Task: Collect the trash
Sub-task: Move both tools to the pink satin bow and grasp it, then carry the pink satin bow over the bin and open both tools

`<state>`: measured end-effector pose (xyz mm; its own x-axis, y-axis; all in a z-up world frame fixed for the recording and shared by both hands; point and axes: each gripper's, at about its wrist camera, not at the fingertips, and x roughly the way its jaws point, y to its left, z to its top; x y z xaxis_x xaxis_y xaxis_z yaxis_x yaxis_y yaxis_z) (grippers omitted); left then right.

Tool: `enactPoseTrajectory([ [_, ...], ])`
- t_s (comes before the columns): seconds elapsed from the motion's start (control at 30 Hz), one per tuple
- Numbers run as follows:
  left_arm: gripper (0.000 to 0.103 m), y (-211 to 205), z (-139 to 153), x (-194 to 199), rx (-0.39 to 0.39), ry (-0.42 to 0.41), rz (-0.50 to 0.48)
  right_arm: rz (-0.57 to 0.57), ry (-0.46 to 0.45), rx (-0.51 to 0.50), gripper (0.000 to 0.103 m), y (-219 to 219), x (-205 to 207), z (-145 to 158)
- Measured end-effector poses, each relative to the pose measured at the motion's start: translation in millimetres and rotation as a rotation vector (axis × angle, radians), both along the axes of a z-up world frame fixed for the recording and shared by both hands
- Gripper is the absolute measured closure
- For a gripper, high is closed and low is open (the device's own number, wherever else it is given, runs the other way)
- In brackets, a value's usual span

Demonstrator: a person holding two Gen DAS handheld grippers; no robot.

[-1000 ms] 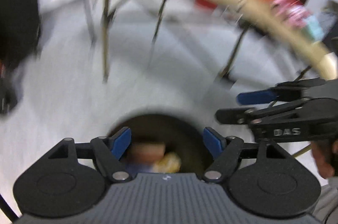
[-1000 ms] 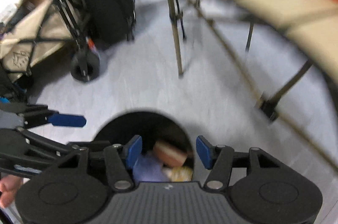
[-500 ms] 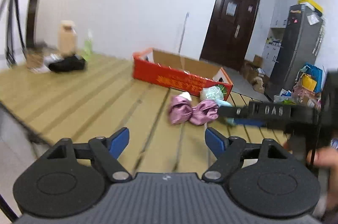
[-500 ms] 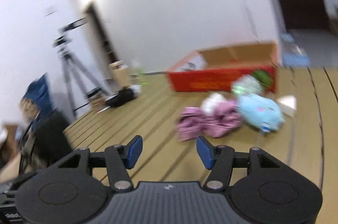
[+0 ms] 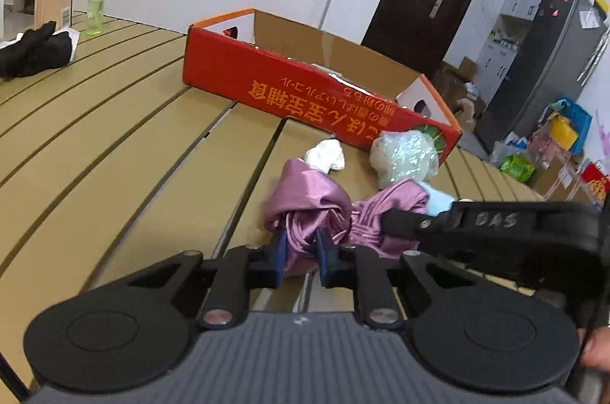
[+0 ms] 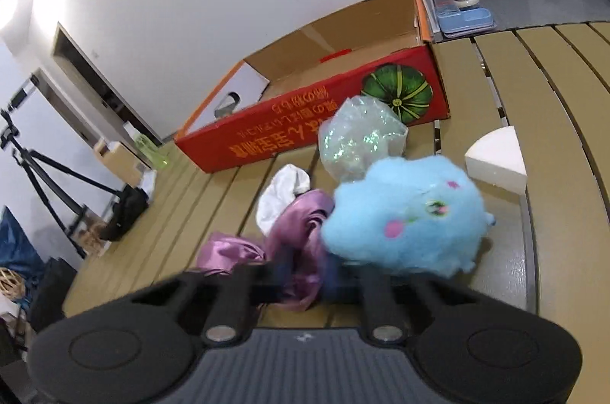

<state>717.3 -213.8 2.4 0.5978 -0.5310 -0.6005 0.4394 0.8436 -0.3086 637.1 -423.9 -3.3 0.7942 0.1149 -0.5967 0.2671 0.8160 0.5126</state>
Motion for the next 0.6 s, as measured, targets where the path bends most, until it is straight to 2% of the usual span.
enactPoseTrajectory([
  [0.03, 0.09, 0.8, 0.6, -0.2, -0.005, -0.002, -0.004, 0.002, -0.006, -0.003, 0.099, 0.4, -0.9, 1.2],
  [0.17, 0.091, 6.3, 8.9, -9.4, -0.034, 0.001, 0.011, 0.032, -0.019, -0.058, 0.1, 13.4, -12.6, 18.2],
  [0.27, 0.092, 20.5, 27.2, -29.3, -0.042, -0.04, 0.023, 0.081, -0.05, -0.09, 0.1, 31.0, -23.8, 33.1],
  [0.4, 0.092, 54.3, 53.2, -62.7, -0.063, -0.072, 0.077, 0.181, -0.099, -0.097, 0.1, 63.4, -44.2, 51.5],
  [0.47, 0.092, 76.3, 64.1, -86.0, -0.045, -0.102, 0.099, 0.243, -0.125, -0.112, 0.1, 86.9, -60.0, 58.1],
  [0.53, 0.092, 105.0, 71.2, -112.7, -0.041, -0.124, 0.124, 0.314, -0.137, -0.08, 0.1, 108.8, -74.1, 59.9],
  [0.6, 0.092, 136.8, 72.4, -139.2, -0.039, -0.13, 0.157, 0.407, -0.148, -0.109, 0.1, 139.0, -88.1, 63.8],
])
